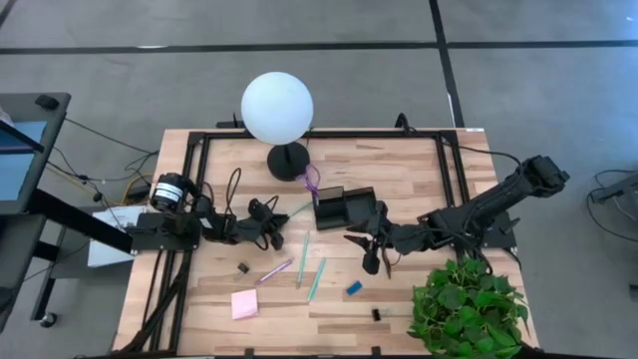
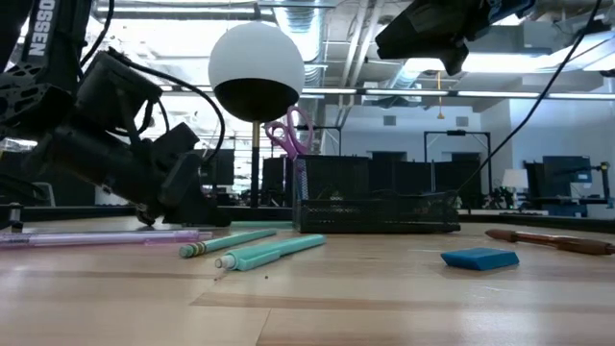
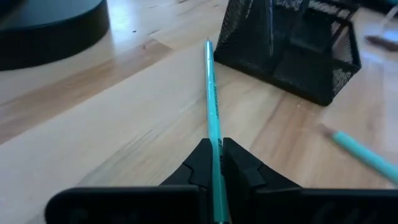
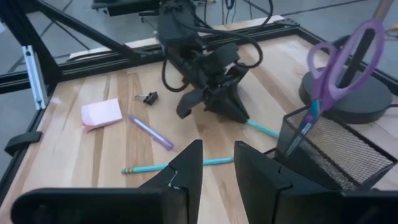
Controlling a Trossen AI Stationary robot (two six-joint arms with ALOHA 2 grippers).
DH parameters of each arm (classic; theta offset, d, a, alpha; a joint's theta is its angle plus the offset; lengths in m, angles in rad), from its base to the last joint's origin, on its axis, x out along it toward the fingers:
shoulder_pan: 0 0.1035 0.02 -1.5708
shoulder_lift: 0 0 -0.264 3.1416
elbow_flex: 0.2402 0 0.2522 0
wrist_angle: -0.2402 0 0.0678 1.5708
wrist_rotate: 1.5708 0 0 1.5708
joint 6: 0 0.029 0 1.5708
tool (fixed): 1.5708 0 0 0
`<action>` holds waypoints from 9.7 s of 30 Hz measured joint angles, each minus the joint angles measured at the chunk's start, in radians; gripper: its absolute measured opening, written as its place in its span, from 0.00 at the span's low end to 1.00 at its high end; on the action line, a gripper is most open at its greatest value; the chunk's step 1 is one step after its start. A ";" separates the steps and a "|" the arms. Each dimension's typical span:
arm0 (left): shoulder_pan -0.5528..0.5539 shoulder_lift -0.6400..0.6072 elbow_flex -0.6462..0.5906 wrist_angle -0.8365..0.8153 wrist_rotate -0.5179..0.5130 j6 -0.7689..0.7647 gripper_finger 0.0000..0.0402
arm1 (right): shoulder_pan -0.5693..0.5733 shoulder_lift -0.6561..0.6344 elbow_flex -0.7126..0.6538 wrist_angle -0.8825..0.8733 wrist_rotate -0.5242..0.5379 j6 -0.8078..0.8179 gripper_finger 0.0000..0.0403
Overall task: Pick and place office supplies into organizer
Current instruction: Put the top left light blue pencil into the black desk organizer, then put the brown pen into the black desk organizer
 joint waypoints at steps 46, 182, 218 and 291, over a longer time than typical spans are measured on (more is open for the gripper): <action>-0.123 -0.603 1.110 -2.259 -0.066 0.180 0.01 | -0.007 0.000 0.000 0.031 -0.024 0.002 0.22; -0.067 -0.773 0.615 -1.846 -0.157 0.047 0.24 | -0.251 0.180 0.001 -0.765 -0.495 0.604 0.22; -0.067 -0.773 0.615 -1.847 -0.157 0.075 0.24 | -0.285 0.330 0.045 -0.719 -0.578 0.732 0.21; -0.067 -0.773 0.615 -1.697 -0.202 0.170 0.24 | -0.511 0.382 0.044 0.401 -0.252 -0.280 0.19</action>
